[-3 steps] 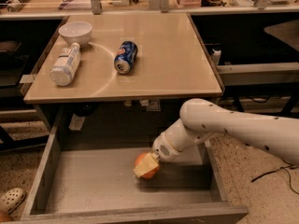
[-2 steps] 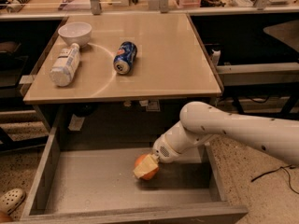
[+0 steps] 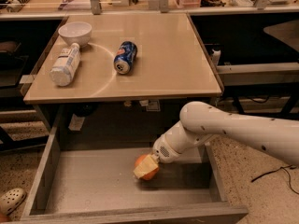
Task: Place orange into top drawer
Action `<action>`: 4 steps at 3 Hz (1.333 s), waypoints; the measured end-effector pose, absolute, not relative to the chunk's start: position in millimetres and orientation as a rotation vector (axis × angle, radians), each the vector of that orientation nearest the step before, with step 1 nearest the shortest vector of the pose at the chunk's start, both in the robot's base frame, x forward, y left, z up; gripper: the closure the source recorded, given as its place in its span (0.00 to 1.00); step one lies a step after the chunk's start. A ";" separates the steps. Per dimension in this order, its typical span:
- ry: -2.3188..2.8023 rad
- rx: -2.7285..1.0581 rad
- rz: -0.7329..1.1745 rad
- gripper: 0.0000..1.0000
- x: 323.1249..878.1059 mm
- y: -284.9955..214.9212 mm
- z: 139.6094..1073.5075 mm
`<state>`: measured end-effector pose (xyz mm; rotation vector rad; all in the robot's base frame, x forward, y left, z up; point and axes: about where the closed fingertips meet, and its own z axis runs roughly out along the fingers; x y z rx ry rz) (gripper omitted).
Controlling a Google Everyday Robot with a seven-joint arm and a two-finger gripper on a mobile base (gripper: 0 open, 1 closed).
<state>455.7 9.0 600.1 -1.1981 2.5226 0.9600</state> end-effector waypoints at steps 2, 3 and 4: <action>2.523 -1.198 0.960 0.11 455.7 9.1 600.0; 2.523 -1.198 0.960 0.00 455.6 9.1 600.0; 2.523 -1.198 0.960 0.00 455.6 9.1 600.0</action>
Offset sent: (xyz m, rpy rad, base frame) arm 0.0000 0.0000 0.0000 0.0000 0.0000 0.0000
